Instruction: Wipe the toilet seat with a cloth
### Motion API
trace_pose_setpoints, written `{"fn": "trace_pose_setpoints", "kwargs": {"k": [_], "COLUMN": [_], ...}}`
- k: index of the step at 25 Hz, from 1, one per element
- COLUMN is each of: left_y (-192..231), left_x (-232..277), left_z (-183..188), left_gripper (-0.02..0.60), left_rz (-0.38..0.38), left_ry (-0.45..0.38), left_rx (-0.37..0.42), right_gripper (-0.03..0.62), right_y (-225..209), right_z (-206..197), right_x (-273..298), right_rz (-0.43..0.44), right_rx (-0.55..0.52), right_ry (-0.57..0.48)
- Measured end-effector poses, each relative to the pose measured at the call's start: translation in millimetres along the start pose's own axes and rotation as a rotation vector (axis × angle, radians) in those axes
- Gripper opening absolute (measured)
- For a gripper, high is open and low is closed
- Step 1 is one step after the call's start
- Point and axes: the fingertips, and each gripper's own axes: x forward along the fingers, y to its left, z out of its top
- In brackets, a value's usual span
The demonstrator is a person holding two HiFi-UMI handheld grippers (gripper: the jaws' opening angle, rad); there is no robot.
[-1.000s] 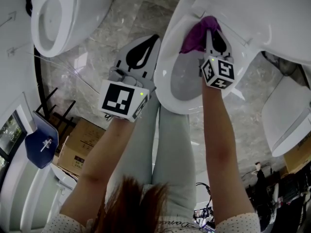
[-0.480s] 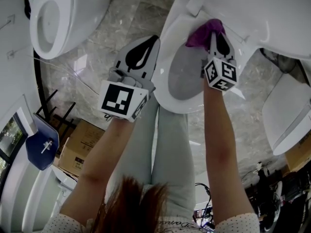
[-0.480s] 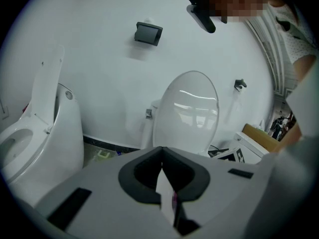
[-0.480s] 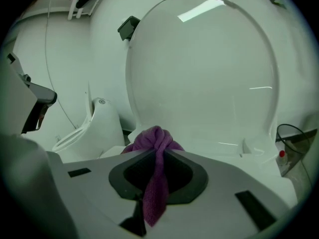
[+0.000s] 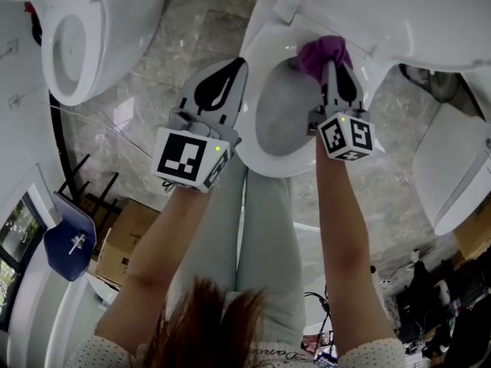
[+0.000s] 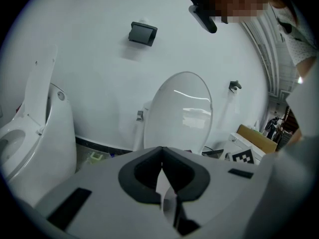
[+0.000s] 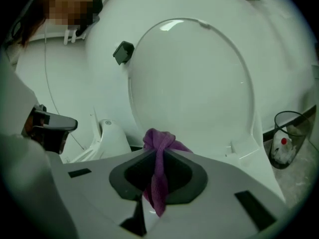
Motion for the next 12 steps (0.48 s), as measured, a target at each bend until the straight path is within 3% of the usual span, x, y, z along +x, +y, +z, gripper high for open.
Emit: {"fn": "trace_pose_setpoints", "kwargs": {"k": [6,12], "left_y": [-16.6,-34.6], "left_x": [-5.9,-32.9], "left_z": [24.3,72.0], "left_gripper": [0.005,0.005], "left_rz": [-0.042,-0.069], "left_ry": [-0.028,-0.034], "left_rx": [0.027,0.064], "right_gripper": [0.058,0.058], "right_y": [28.2,59.0], "right_z": [50.9,118.4], "right_x": [-50.1,-102.9], "right_rz": [0.000,-0.072], "right_rx": [-0.024,-0.027], "right_ry": [-0.117,-0.162]}}
